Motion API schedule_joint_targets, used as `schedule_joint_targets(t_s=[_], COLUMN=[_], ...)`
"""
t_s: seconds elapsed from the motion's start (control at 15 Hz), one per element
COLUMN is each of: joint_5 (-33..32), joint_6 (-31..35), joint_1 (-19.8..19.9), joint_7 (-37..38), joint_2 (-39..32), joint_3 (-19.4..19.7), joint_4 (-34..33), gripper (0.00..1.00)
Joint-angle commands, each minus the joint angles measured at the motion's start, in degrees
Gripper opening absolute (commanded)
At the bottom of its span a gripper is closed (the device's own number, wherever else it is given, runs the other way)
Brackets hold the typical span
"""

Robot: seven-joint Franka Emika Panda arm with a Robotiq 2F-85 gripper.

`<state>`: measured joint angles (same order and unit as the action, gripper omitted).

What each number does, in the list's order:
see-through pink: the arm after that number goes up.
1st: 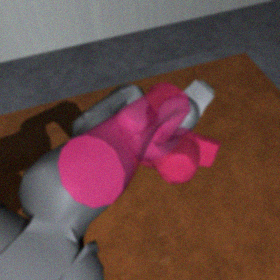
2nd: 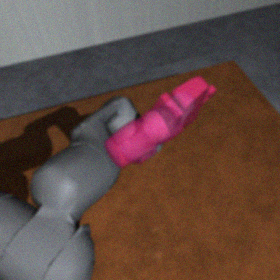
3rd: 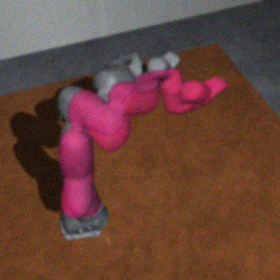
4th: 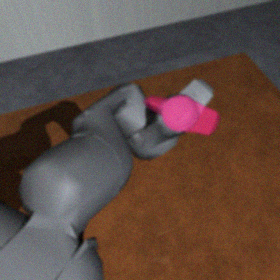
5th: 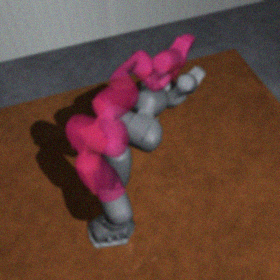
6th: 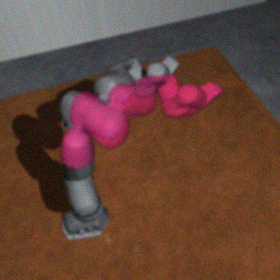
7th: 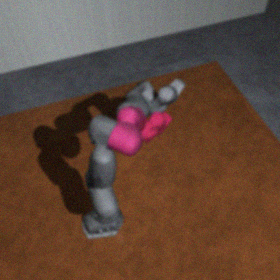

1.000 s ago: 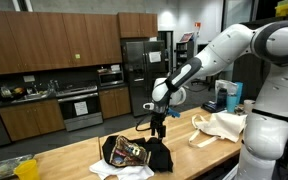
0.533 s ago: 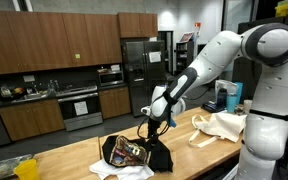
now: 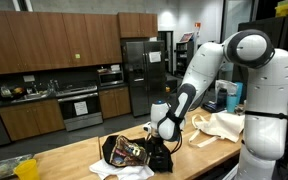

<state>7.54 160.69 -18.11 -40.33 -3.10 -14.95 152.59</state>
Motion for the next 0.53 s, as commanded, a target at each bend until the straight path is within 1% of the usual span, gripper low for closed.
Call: schedule_joint_targets(t_s=[0.0,0.27,0.33,0.47], joint_5=[-4.2,-5.72,-5.48,-3.52], joint_6=[1.23,2.62,2.89,3.35], joint_1=[1.08,2.19,2.59,3.57], joint_7=[2.59,0.74,-0.16,-2.77], joint_2=[-1.92,-1.55,-1.19,-0.62], joint_3=[-1.56,-2.63,-2.86,-3.56], joint_4=[-0.44,-0.59,-0.51,-0.36], gripper=[0.61,0.3,0.21,0.08])
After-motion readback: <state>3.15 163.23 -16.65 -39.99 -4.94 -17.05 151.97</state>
